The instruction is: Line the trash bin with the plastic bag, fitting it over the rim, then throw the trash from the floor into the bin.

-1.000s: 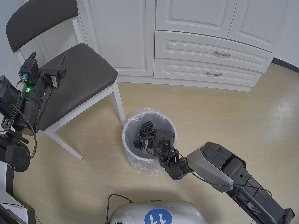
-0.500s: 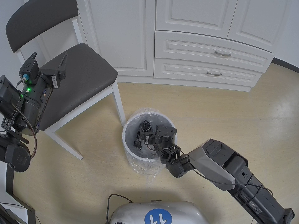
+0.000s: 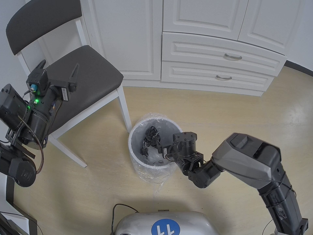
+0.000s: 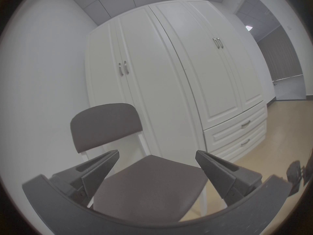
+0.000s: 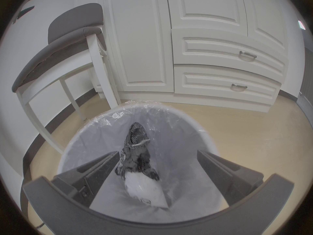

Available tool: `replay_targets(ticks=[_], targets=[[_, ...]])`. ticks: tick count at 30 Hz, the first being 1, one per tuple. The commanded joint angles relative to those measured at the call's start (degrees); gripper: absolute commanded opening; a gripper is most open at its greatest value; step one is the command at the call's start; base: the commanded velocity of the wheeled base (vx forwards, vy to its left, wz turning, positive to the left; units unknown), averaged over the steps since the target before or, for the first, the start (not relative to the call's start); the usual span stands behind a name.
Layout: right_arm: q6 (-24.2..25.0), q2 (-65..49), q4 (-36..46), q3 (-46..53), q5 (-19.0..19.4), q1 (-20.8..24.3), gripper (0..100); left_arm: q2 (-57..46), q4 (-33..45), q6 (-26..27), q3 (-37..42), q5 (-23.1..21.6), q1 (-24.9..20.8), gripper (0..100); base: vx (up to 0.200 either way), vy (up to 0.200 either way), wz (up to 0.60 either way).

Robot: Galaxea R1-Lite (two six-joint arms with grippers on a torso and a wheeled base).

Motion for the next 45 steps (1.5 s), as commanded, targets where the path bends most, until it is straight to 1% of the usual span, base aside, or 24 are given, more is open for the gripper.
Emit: replay_targets(ticks=[1, 3, 5, 6, 7, 9, 10, 11, 12, 15, 18, 23, 24, 25, 27, 28, 29, 31, 32, 33, 34, 35, 37, 45], targets=[[-1.85, -17.29, -3.38, 18.14, -0.60, -2.80, 100, 2.19, -0.23, 0.63, 4.32, -0.25, -4.90, 100, 0.000, 0.000, 0.00], [-1.94, -20.37, -5.66, 23.59, -0.69, -3.77, 100, 2.27, -0.05, 0.37, 4.68, -0.34, -4.99, 100, 0.000, 0.000, 0.00], [-2.12, -25.46, -9.18, 32.03, -0.86, -5.18, 100, 2.71, 0.12, 0.02, 5.47, -0.42, -5.08, 100, 0.000, 0.000, 0.00], [-2.12, -25.46, -9.18, 32.03, -0.86, -5.18, 100, 2.71, 0.12, 0.02, 5.47, -0.42, -5.08, 100, 0.000, 0.000, 0.00], [-2.12, -28.36, -11.64, 37.30, -1.21, -6.32, 100, 3.68, -0.32, -0.86, 6.43, -0.51, -5.70, 100, 0.000, 0.000, 0.00], [-2.20, -32.93, -17.35, 46.36, -2.44, -8.34, 100, 5.35, -0.49, -3.68, 9.60, -0.34, -7.63, 100, 0.000, 0.000, 0.00], [-2.20, -33.11, -17.62, 46.80, -2.53, -8.34, 100, 5.35, -0.49, -3.85, 9.77, -0.34, -7.80, 100, 0.000, 0.000, 0.00], [-2.03, -35.13, -22.28, 51.63, -2.53, -9.83, 100, 5.97, -0.49, -6.14, 11.62, -0.16, -8.33, 100, 0.000, 0.000, 0.00], [-2.03, -35.39, -23.07, 52.33, -2.53, -10.01, 100, 5.97, -0.49, -6.49, 11.88, -0.16, -8.33, 100, 0.000, 0.000, 0.00], [-1.77, -36.80, -31.68, 60.95, -2.88, -13.17, 100, 4.21, -0.67, -11.41, 16.01, 0.98, -7.89, 100, 0.000, 0.000, 0.00], [-1.33, -37.24, -31.68, 66.13, -4.47, -15.81, 100, -1.86, -0.58, -15.28, 18.74, 1.42, -7.63, 100, 0.000, 0.000, 0.00], [0.17, -39.00, -31.68, 68.86, -7.19, -18.62, 100, -9.50, 0.47, -15.89, 21.64, 1.33, -6.75, 100, 0.000, 0.000, 0.00], [2.10, -39.26, -31.68, 69.91, -9.12, -18.89, 100, -11.70, 1.18, -15.98, 22.52, 1.42, -5.78, 100, 0.000, 0.000, 0.00], [3.16, -39.88, -31.68, 70.18, -9.91, -18.89, 100, -12.67, 1.62, -15.98, 22.87, 1.42, -5.43, 100, 0.000, 0.000, 0.00], [5.71, -43.04, -31.68, 70.18, -11.14, -18.97, 100, -14.69, 2.32, -16.16, 24.19, 1.42, -4.29, 100, 0.000, 0.000, 0.00], [5.88, -43.30, -31.68, 70.18, -11.14, -18.97, 100, -14.86, 2.32, -16.24, 24.28, 1.42, -4.20, 100, 0.000, 0.000, 0.00], [7.20, -46.47, -31.68, 69.91, -10.97, -19.50, 100, -16.36, 2.32, -16.33, 25.33, 1.42, -2.36, 100, 0.000, 0.000, 0.00], [6.94, -50.34, -31.68, 69.82, -10.97, -20.47, 100, -18.03, 2.32, -16.33, 26.12, 1.42, 0.11, 100, 0.000, 0.000, 0.00], [6.85, -50.60, -31.68, 69.82, -10.97, -20.56, 100, -18.20, 2.32, -16.33, 26.12, 1.42, 0.28, 100, 0.000, 0.000, 0.00], [5.79, -54.03, -31.68, 69.65, -10.71, -20.73, 100, -19.79, 2.41, -16.33, 26.12, 1.33, 2.57, 100, 0.000, 0.000, 0.00], [5.44, -54.64, -31.68, 69.65, -10.62, -20.73, 100, -20.05, 2.41, -16.33, 26.12, 1.33, 2.92, 100, 0.000, 0.000, 0.00], [3.33, -58.25, -31.68, 69.56, -10.44, -20.73, 100, -21.37, 2.41, -16.24, 26.03, 1.33, 4.85, 100, 0.000, 0.000, 0.00], [1.22, -61.76, -31.68, 68.95, -10.00, -20.73, 100, -22.86, 2.50, -16.16, 26.03, 1.25, 6.35, 100, 0.000, 0.000, 0.00], [-1.33, -70.81, -31.68, 66.92, -9.65, -20.64, 100, -26.64, 2.41, -16.42, 26.30, 1.16, 6.78, 100, 0.000, 0.000, 0.00]])
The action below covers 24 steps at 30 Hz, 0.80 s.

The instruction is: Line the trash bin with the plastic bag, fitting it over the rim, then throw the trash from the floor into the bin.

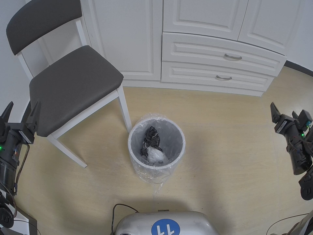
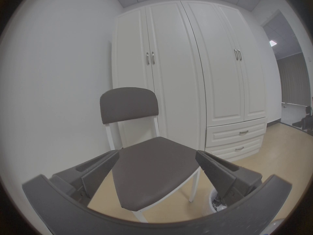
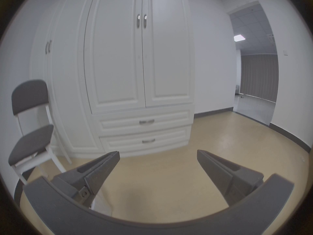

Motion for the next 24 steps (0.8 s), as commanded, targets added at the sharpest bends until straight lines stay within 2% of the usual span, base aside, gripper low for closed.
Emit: replay_targets(ticks=[1, 6, 9, 11, 17, 24], targets=[[-1.50, -9.14, -1.02, -0.97, 0.16, -0.16, 100, -5.01, 0.07, -0.02, 0.29, 0.10, 1.30, 100, 0.000, 0.000, 0.00], [-3.08, -16.34, -1.02, 1.58, 0.07, -0.25, 100, -8.17, 0.60, 0.15, -0.14, -0.43, 1.30, 100, 0.000, 0.000, 0.00], [-3.17, -19.86, 2.32, 2.29, -0.01, -0.25, 100, -8.70, 1.65, 0.15, -0.41, -0.34, 1.56, 100, 0.000, 0.000, 0.00], [-3.43, -24.08, 7.42, 2.37, -0.63, -0.43, 100, -9.84, 3.94, 0.24, -0.67, -0.34, 2.18, 100, 0.000, 0.000, 0.00], [-3.61, -33.48, 19.19, 1.85, -0.45, -6.32, 100, -13.88, 11.41, -0.02, -1.46, 0.19, 3.14, 100, 0.000, 0.000, 0.00], [-3.52, -43.68, 27.37, 2.55, -0.54, -8.43, 100, -20.12, 20.11, -0.38, -0.58, 0.45, 5.08, 100, 0.000, 0.000, 0.00]])
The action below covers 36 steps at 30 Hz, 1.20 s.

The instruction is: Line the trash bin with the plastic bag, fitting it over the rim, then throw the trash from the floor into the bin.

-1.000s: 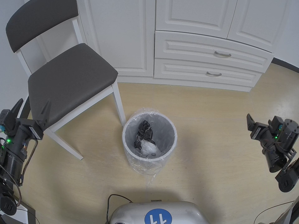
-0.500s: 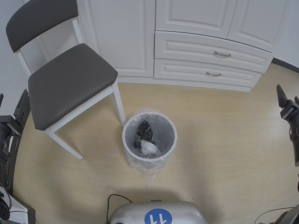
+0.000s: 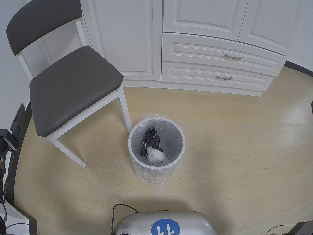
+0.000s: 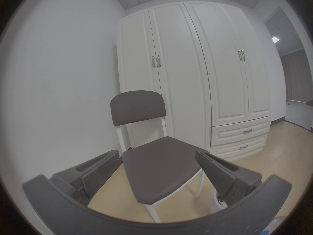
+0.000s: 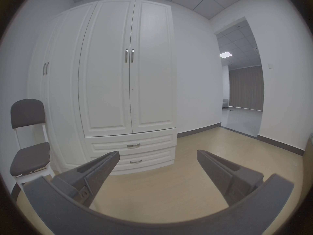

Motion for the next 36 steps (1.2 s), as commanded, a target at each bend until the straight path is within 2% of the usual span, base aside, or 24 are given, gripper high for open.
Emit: replay_targets(ticks=[1, 7, 8, 9, 17, 22, 27, 31, 34, 36], targets=[[0.02, -10.63, 4.27, 0.49, -0.03, -2.46, 100, -6.60, 4.86, -0.49, 0.77, 0.48, 1.98, 100, 0.000, 0.000, 0.00], [0.02, -21.26, 15.34, 0.31, 0.41, -3.07, 100, -13.90, 12.77, -2.42, 0.25, 1.80, 3.91, 100, 0.000, 0.000, 0.00], [0.02, -24.43, 19.21, -0.13, 0.32, -3.16, 100, -16.98, 16.20, -2.25, -0.10, 1.89, 3.91, 100, 0.000, 0.000, 0.00], [0.02, -24.43, 19.21, -0.13, 0.32, -3.16, 100, -16.98, 16.20, -2.25, -0.10, 1.89, 3.91, 100, 0.000, 0.000, 0.00], [-0.77, -39.02, 38.72, -6.01, -0.12, -3.95, 100, -33.50, 44.41, -2.34, -9.60, 1.71, 3.91, 100, 0.000, 0.000, 0.00], [-1.30, -45.52, 49.09, -9.35, -0.03, -4.04, 100, -38.60, 53.91, -2.34, -14.26, 1.71, 3.82, 100, 0.000, 0.000, 0.00], [-0.86, -49.74, 52.70, -9.00, -0.38, -4.48, 100, -42.11, 54.96, -2.25, -15.57, 1.89, 3.91, 100, 0.000, 0.000, 0.00], [-0.33, -50.79, 53.14, -8.56, -0.29, -7.03, 100, -44.13, 55.84, -2.16, -16.28, 2.32, 4.17, 100, 0.000, 0.000, 0.00], [-0.16, -52.82, 53.31, -7.68, 1.11, -8.26, 100, -46.95, 60.85, -2.16, -18.30, 2.32, 4.70, 100, 0.000, 0.000, 0.00], [-0.51, -54.49, 53.49, -7.60, 3.66, -8.79, 100, -48.62, 64.63, -2.07, -19.97, 2.15, 4.88, 100, 0.000, 0.000, 0.00]])
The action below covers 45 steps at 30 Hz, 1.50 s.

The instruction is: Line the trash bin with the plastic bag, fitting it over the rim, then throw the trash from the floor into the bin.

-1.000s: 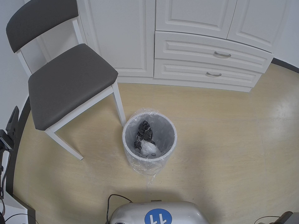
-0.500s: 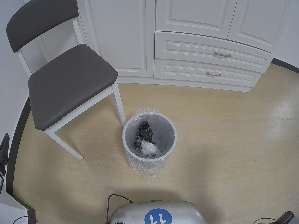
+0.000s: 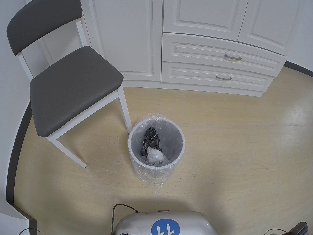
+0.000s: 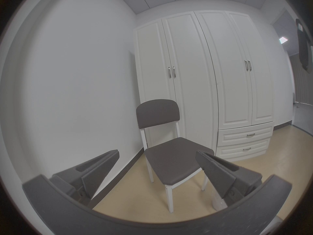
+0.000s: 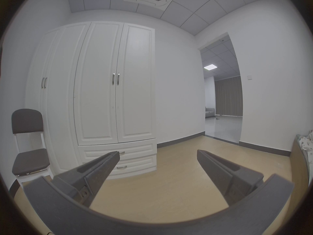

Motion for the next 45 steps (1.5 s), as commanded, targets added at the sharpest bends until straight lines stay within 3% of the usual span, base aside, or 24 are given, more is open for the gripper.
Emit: replay_targets(ticks=[1, 9, 11, 18, 28, 42, 45], targets=[[-0.31, -5.21, 0.23, 0.71, 4.06, -1.88, 100, -6.32, 5.81, 0.10, -3.96, -0.08, 0.57, 100, 0.000, 0.000, 0.00], [-0.04, -5.21, -0.04, -1.14, 4.94, -1.97, 100, -9.40, 13.10, 0.01, -8.09, 0.09, 1.89, 100, 0.000, 0.000, 0.00], [0.22, -5.21, -0.12, -1.84, 5.02, -1.97, 100, -10.28, 14.95, 0.10, -8.79, -0.08, 4.44, 100, 0.000, 0.000, 0.00], [4.88, -5.21, -0.65, -3.51, 4.94, -1.97, 100, -14.76, 19.43, 0.01, -8.71, -0.35, 4.97, 100, 0.000, 0.000, 0.00], [7.78, -5.21, -1.53, -5.71, 7.13, -1.97, 100, -14.85, 18.99, -3.42, -9.41, -0.52, 4.88, 100, 0.000, 0.000, 0.00], [8.75, -5.21, -16.56, -4.74, 8.63, -2.06, 100, -14.85, 17.50, -6.23, -6.86, -0.35, 4.88, 100, 0.000, 0.000, 0.00], [9.10, -5.21, -18.76, -2.72, 8.01, -1.97, 100, -14.85, 12.66, -6.32, -3.87, -0.35, 4.88, 100, 0.000, 0.000, 0.00]])
